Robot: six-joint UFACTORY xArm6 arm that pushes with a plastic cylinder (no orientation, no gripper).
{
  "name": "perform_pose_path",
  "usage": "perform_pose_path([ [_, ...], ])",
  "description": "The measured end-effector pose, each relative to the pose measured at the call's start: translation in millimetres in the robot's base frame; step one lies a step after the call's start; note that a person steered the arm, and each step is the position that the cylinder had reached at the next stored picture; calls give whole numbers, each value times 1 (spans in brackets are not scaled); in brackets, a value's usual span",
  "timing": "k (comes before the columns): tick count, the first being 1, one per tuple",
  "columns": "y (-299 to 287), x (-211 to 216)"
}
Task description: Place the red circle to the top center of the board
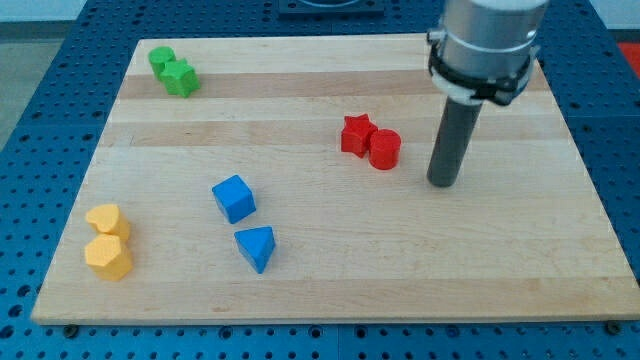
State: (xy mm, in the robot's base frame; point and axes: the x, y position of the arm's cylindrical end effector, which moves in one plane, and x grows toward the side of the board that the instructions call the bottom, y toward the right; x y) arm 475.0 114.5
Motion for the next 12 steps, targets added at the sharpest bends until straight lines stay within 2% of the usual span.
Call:
perform_pose_path([
  [1, -34, -6],
  [2, -50, -35],
  [4, -69, -127],
  [6, -99, -184],
  [7, -98, -178],
  [8, -67, -138],
  [9, -16, -120],
  [10, 10, -150],
  [11, -2, -170],
  [12, -29, -162],
])
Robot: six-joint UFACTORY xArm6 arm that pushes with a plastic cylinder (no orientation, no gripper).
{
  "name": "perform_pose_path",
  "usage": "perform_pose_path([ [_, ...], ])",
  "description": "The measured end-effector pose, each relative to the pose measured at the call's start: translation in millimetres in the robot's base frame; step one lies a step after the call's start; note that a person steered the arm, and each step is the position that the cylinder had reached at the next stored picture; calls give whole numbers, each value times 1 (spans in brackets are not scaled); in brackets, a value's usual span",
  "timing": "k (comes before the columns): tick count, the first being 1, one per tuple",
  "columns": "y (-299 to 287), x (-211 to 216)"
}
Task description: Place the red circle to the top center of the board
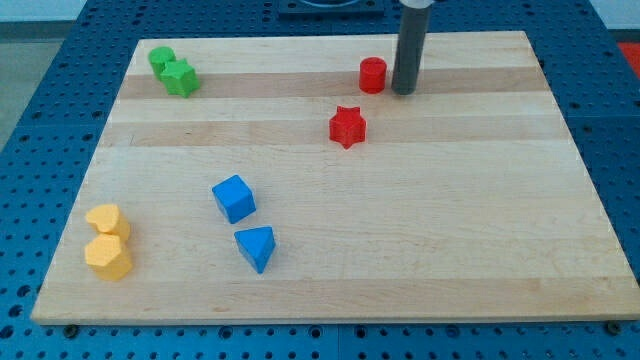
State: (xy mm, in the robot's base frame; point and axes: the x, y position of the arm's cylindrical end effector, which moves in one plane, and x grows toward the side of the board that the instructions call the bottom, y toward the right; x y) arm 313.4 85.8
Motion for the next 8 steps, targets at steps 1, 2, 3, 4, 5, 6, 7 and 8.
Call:
perform_pose_path([
  [1, -30, 1],
  [2, -51, -8],
  [3, -69, -25],
  [4, -77, -29],
  [5, -16, -13],
  [6, 42, 4],
  [7, 36, -23],
  [8, 5, -18],
])
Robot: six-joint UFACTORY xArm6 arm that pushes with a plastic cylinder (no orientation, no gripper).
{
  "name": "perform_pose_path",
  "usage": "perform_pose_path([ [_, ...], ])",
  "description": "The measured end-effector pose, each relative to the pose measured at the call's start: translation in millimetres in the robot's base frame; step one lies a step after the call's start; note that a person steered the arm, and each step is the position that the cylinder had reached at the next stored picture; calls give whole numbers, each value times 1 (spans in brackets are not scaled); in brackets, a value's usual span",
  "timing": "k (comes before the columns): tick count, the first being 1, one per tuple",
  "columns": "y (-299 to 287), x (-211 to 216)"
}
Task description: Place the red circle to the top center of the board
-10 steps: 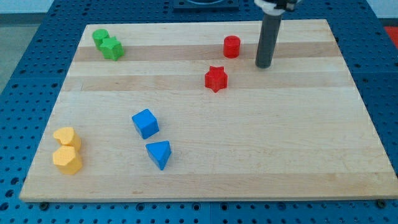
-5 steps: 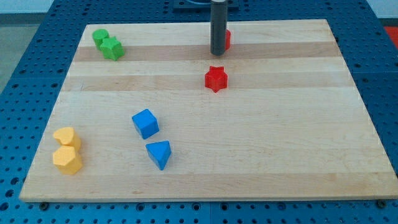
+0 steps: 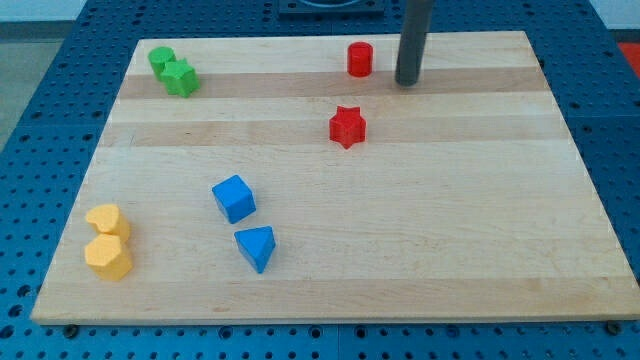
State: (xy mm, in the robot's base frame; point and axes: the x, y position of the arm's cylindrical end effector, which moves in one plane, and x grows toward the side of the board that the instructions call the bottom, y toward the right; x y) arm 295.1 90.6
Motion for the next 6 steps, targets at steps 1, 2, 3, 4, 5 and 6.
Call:
perform_pose_path([
  [1, -23, 2],
  [2, -33, 1],
  [3, -27, -7],
  [4, -21, -13],
  [5, -24, -34],
  [6, -40, -41],
])
